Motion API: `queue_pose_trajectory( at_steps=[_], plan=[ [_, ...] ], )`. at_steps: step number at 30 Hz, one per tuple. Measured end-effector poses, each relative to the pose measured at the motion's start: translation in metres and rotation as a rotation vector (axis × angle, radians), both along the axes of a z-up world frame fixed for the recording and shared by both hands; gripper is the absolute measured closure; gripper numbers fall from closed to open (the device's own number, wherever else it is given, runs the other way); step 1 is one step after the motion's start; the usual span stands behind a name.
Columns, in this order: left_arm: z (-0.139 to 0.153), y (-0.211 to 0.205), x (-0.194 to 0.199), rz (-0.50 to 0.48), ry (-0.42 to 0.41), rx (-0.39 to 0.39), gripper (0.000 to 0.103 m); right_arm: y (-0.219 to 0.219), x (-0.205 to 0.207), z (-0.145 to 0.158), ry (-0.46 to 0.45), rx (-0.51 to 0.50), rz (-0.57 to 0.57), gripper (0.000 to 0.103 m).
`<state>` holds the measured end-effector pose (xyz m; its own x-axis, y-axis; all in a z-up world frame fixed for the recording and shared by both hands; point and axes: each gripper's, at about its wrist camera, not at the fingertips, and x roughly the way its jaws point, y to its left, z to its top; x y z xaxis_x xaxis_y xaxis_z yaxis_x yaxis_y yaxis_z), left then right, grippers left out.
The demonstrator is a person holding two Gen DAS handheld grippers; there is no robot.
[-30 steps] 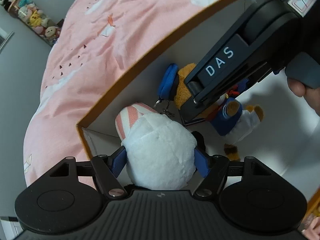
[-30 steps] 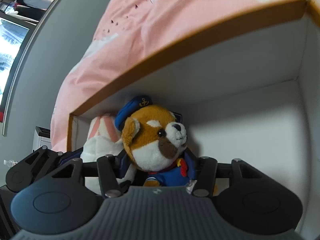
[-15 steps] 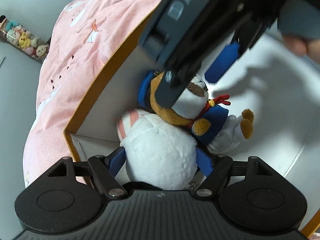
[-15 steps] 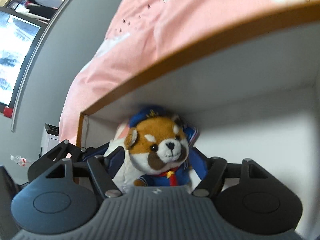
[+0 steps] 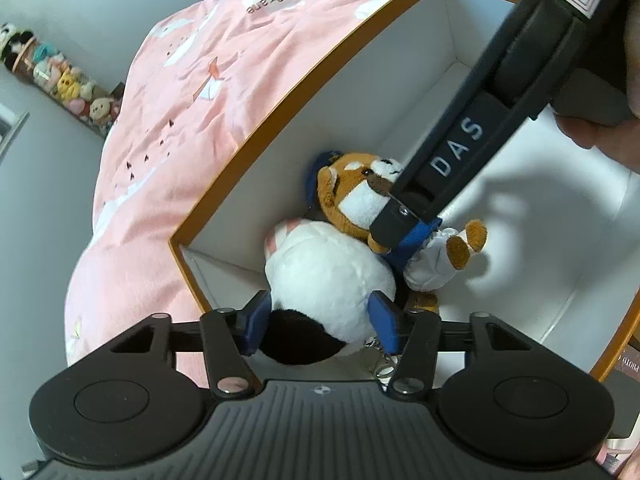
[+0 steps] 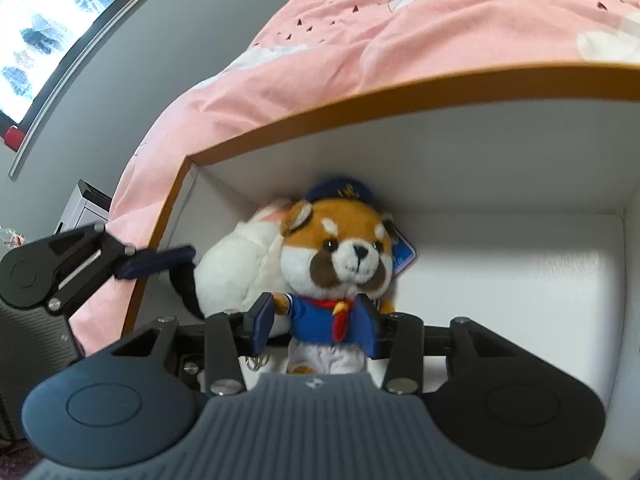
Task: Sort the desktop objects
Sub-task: 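Lower both plushes into the box with the left and right tools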
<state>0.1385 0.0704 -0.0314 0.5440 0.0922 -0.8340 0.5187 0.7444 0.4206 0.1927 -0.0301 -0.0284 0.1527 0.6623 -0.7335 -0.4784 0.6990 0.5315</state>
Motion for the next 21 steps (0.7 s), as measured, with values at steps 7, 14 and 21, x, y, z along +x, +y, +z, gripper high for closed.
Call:
queue_pose_trajectory(
  at_steps=[7,14,21],
  plan=[
    [0.005,0.011,-0.002,0.043,-0.004,-0.052,0.053,0.013,0.012,-0.007,0.054,0.033,0.012,0.066],
    [0.005,0.009,-0.008,0.066,-0.005,-0.065,0.052,0.015,0.016,-0.012,0.088,0.051,-0.015,0.067],
    [0.02,0.017,-0.023,0.133,-0.064,-0.142,0.049,-0.009,-0.009,0.02,-0.016,0.087,-0.075,0.06]
  ],
)
